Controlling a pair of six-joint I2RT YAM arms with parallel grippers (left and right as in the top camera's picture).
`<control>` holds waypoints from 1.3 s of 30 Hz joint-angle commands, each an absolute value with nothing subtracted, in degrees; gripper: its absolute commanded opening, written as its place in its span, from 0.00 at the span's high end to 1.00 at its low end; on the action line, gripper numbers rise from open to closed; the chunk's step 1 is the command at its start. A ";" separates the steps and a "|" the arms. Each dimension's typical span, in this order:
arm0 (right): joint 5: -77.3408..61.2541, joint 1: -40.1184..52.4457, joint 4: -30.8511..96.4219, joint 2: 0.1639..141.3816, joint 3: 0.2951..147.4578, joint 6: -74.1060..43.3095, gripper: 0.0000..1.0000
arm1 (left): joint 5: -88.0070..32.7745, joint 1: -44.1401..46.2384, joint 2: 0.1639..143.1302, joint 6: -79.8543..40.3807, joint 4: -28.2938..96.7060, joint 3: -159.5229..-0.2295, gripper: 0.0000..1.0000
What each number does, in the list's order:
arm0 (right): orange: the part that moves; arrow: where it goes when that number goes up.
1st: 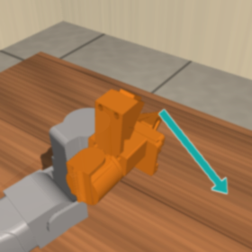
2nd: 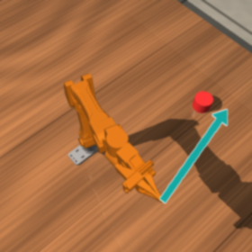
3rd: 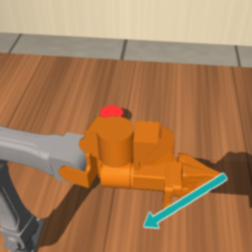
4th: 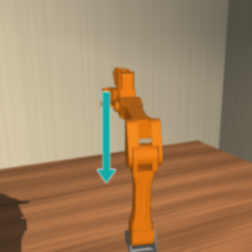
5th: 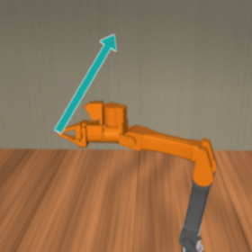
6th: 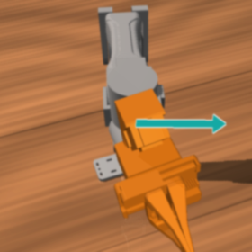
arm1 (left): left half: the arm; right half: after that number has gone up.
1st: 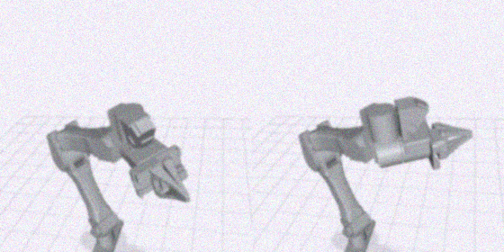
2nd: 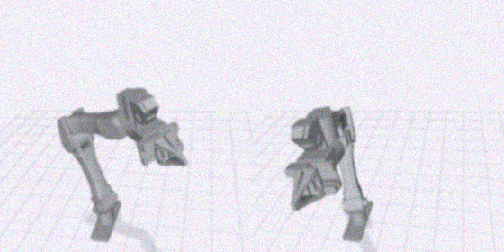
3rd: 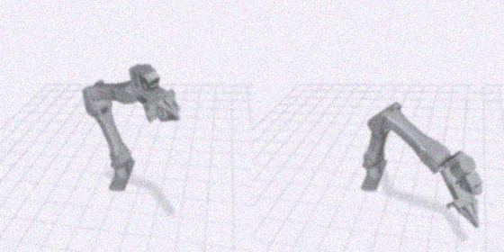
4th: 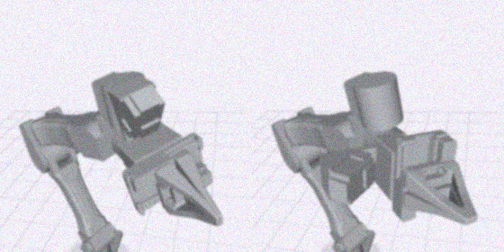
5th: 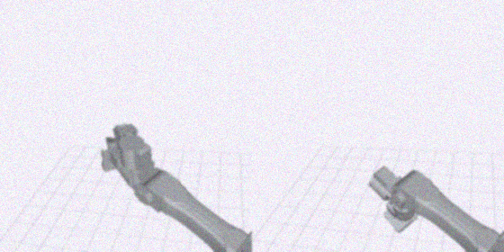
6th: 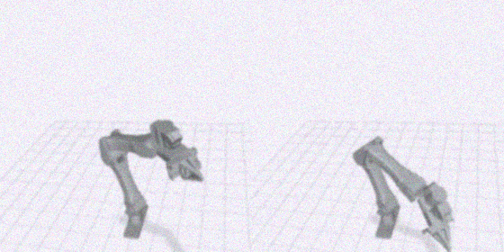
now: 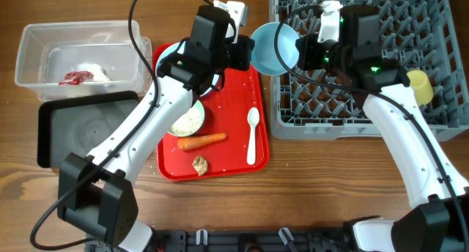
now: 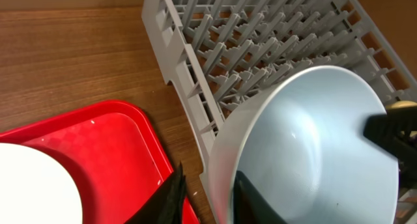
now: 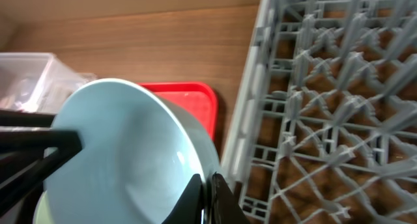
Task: Sort waste into correct bins and load items into the dishwasher rack
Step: 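Place the light blue bowl upside down in the rack's top right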
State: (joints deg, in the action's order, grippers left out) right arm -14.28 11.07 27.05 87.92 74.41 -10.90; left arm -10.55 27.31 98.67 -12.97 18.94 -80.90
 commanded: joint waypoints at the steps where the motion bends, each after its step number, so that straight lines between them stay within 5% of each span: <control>1: 0.97 10.90 24.45 87.68 75.53 -8.21 0.96 | -9.93 25.85 97.25 -12.91 19.40 -81.34 0.64; 11: 42.28 9.91 2.00 87.81 75.53 18.65 0.96 | -9.93 14.79 90.76 -12.91 28.32 -81.34 0.62; 28: 54.04 -6.81 -30.65 104.84 75.53 47.97 0.96 | -9.96 5.98 88.71 -12.91 31.75 -81.34 0.62; 39: 55.53 -10.17 -38.54 119.48 75.53 51.00 0.95 | -10.00 6.04 88.71 -14.22 32.38 -81.34 0.63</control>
